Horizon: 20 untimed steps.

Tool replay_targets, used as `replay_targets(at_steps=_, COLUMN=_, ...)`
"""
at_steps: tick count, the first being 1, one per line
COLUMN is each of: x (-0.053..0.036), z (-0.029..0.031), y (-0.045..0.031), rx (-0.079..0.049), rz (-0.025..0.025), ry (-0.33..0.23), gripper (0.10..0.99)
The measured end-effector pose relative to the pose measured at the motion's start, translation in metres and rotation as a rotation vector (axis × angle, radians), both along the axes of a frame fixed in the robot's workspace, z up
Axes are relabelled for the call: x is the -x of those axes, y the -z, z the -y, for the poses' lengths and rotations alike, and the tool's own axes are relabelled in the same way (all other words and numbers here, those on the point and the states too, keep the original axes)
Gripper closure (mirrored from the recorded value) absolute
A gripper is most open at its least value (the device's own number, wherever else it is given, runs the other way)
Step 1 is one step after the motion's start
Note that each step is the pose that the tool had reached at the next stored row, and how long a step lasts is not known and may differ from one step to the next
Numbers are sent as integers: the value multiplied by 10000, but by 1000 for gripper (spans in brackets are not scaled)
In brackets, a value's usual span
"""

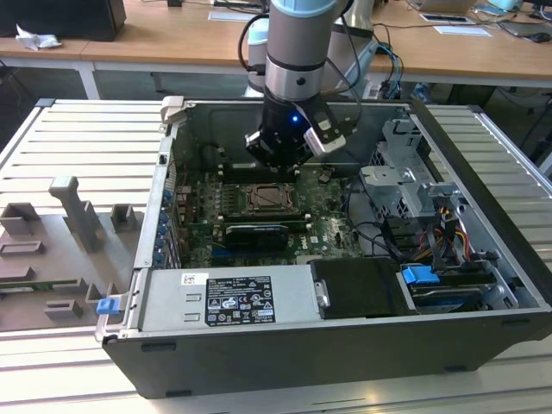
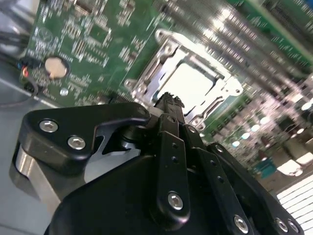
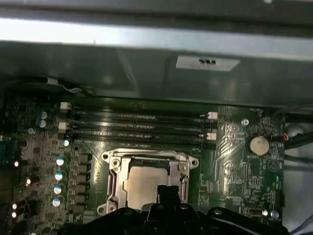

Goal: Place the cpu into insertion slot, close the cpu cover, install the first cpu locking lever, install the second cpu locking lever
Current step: 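Install the second cpu locking lever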

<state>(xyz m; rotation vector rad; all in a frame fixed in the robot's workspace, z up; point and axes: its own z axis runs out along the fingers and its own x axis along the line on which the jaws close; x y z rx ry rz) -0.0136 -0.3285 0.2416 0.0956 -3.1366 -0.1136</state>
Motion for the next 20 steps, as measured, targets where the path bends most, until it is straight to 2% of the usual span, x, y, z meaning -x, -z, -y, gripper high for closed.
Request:
replay_targets(at_steps=2, x=0, z=84, y=2, rx=-2, rz=0, ry=-1, gripper=980)
replay_targets(at_steps=4, x=0, z=111, y=6, rx=-8, rz=-9, ry=-3, gripper=980)
replay_targets(at_steps=6, x=0, z=150, y=15, rx=-72, rz=-13, ry=-14, gripper=980)
replay_targets(at_steps=9, x=2, z=275, y=29, rx=-143, rz=-13, ry=-29, gripper=980)
replay_targets(at_steps=13, x=8, z=425, y=36, rx=-170, rz=-14, ry=-38, gripper=980)
replay_targets(at_steps=14, x=38, z=471, y=38, rx=-174, rz=-12, ry=-40, gripper=980)
replay_targets(at_steps=20, x=274, z=489, y=46, rx=-188, rz=-13, ry=-54, gripper=980)
